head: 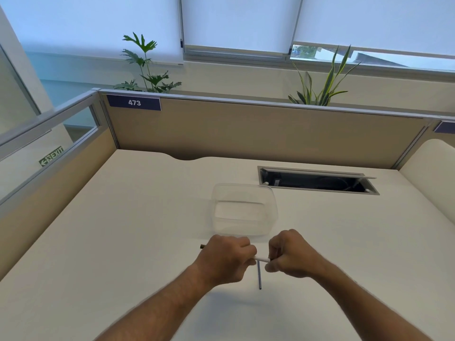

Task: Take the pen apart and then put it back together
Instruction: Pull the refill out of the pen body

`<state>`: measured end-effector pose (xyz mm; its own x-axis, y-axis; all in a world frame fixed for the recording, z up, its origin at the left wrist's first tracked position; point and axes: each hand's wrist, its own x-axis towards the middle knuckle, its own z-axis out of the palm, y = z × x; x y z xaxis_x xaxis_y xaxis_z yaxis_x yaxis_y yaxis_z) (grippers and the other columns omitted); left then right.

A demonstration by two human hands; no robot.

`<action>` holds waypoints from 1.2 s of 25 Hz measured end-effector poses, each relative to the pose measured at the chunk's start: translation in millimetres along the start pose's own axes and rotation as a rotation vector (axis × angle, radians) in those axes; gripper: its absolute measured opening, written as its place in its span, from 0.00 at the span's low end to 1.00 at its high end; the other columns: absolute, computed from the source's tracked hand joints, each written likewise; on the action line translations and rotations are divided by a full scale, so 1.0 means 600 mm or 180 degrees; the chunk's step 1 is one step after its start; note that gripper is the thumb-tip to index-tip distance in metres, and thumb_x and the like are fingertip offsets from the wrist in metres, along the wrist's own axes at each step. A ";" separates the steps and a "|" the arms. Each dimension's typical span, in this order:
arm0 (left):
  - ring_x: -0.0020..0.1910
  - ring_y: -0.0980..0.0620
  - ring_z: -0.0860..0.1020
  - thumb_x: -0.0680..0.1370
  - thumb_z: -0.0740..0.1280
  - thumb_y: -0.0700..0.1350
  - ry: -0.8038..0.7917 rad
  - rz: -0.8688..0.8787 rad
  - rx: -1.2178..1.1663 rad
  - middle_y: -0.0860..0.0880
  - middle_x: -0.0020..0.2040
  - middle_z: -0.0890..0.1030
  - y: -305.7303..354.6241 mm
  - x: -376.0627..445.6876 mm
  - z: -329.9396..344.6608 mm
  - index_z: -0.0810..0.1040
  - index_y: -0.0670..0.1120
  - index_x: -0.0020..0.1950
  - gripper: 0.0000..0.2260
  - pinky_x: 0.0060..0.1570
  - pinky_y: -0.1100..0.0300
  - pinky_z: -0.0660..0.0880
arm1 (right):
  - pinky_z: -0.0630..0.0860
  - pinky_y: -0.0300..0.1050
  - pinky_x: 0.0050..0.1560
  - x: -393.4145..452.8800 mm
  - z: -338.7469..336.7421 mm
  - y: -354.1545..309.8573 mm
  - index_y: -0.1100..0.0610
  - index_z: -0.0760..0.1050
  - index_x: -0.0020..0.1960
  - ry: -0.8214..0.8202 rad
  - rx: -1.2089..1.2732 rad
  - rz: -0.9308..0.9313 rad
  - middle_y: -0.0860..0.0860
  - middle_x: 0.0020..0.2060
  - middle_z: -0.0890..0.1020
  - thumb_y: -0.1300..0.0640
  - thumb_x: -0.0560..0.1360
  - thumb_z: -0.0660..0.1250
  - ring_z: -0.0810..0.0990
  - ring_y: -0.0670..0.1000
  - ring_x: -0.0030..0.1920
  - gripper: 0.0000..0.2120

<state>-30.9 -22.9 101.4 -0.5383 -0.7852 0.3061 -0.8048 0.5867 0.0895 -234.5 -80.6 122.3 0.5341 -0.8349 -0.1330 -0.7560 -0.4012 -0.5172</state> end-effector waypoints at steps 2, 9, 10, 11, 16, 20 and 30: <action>0.27 0.45 0.75 0.77 0.66 0.48 0.0082 0.0007 0.0026 0.48 0.34 0.79 0.001 -0.003 0.011 0.77 0.46 0.41 0.08 0.24 0.56 0.74 | 0.70 0.34 0.26 -0.005 -0.001 0.003 0.49 0.75 0.24 0.0125 0.0092 -0.0113 0.43 0.19 0.77 0.58 0.61 0.79 0.75 0.42 0.22 0.15; 0.36 0.45 0.76 0.80 0.62 0.45 -0.0660 -0.0393 -0.0494 0.46 0.40 0.81 -0.003 0.011 0.008 0.78 0.47 0.48 0.06 0.36 0.52 0.76 | 0.71 0.45 0.26 -0.018 0.022 0.009 0.58 0.73 0.28 0.1008 -0.0679 -0.0986 0.50 0.23 0.78 0.63 0.58 0.76 0.74 0.53 0.27 0.11; 0.37 0.45 0.76 0.80 0.62 0.44 -0.0783 -0.0451 -0.0606 0.46 0.41 0.82 -0.006 0.012 0.008 0.78 0.48 0.49 0.06 0.37 0.51 0.76 | 0.70 0.44 0.24 -0.020 0.024 0.008 0.58 0.72 0.27 0.1029 -0.0760 -0.1131 0.50 0.23 0.76 0.65 0.57 0.75 0.73 0.54 0.27 0.12; 0.38 0.46 0.76 0.80 0.61 0.43 -0.0883 -0.0512 -0.0731 0.46 0.42 0.83 -0.010 0.011 0.007 0.78 0.49 0.51 0.06 0.38 0.51 0.76 | 0.69 0.44 0.22 -0.022 0.025 0.008 0.58 0.70 0.27 0.1065 -0.0842 -0.1259 0.49 0.22 0.75 0.66 0.56 0.74 0.71 0.54 0.26 0.12; 0.34 0.51 0.73 0.81 0.60 0.43 -0.0971 -0.0613 -0.1116 0.47 0.41 0.84 -0.026 0.007 0.004 0.79 0.51 0.55 0.09 0.35 0.56 0.73 | 0.71 0.43 0.22 -0.023 0.022 0.004 0.56 0.72 0.30 0.1030 -0.1125 -0.1205 0.47 0.25 0.77 0.63 0.59 0.75 0.73 0.52 0.27 0.11; 0.38 0.48 0.78 0.81 0.60 0.48 -0.0738 -0.0652 -0.0946 0.49 0.42 0.84 -0.020 0.006 0.006 0.78 0.51 0.56 0.09 0.39 0.53 0.78 | 0.75 0.41 0.40 -0.023 0.013 -0.005 0.48 0.78 0.51 0.0418 -0.1162 -0.0766 0.42 0.43 0.84 0.43 0.68 0.71 0.81 0.48 0.42 0.14; 0.34 0.48 0.77 0.79 0.62 0.46 -0.0494 -0.0367 -0.0248 0.50 0.38 0.82 -0.013 0.009 0.009 0.78 0.51 0.49 0.05 0.33 0.60 0.68 | 0.77 0.45 0.42 -0.008 -0.012 -0.005 0.50 0.84 0.51 -0.0169 -0.1109 -0.0368 0.48 0.42 0.87 0.51 0.77 0.67 0.77 0.50 0.40 0.08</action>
<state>-28.5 -32.8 97.3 -0.4807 -0.8656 0.1403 -0.8449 0.5000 0.1903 -237.9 -78.0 130.6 0.6354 -0.7596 -0.1390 -0.7682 -0.6035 -0.2136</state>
